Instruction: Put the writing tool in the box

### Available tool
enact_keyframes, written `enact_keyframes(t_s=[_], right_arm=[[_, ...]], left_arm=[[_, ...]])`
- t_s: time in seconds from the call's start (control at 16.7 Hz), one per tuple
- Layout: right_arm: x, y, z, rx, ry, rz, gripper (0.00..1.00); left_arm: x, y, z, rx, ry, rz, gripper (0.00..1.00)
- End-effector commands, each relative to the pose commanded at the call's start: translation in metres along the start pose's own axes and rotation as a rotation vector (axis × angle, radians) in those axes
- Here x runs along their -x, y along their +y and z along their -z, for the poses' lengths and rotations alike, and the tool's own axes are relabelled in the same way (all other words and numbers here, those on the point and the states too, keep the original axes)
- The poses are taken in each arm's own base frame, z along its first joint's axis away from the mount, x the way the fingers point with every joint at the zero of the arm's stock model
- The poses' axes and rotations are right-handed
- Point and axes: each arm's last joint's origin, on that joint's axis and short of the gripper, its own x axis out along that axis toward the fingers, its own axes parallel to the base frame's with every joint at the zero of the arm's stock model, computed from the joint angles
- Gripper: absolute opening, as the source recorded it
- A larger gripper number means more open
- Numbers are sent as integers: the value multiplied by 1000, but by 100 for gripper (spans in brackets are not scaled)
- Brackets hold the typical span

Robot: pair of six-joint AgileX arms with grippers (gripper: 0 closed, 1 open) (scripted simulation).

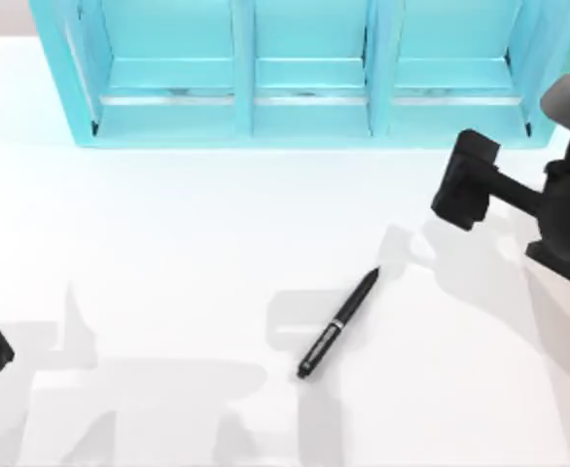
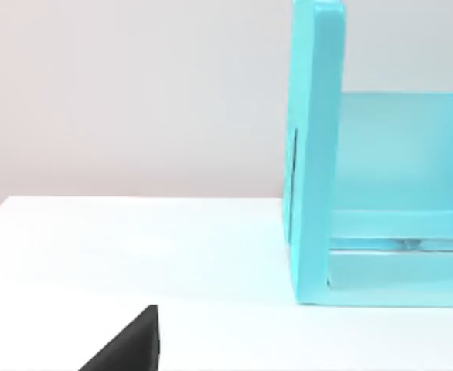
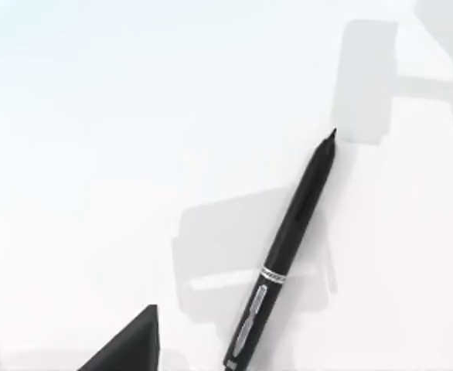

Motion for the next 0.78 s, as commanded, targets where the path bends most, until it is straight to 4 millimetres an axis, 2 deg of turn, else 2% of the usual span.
enact_keyframes(t_s=[0.18,0.36,0.54,0.78], right_arm=[[-43,39,-5,-104,165,151,100],[-88,66,-6,-194,268,298,100],[-128,80,-5,-265,325,415,100],[-154,86,-7,-317,351,485,100]], left_arm=[[0,0,0,0,0,0,100],[0,0,0,0,0,0,100],[0,0,0,0,0,0,100],[0,0,0,0,0,0,100]])
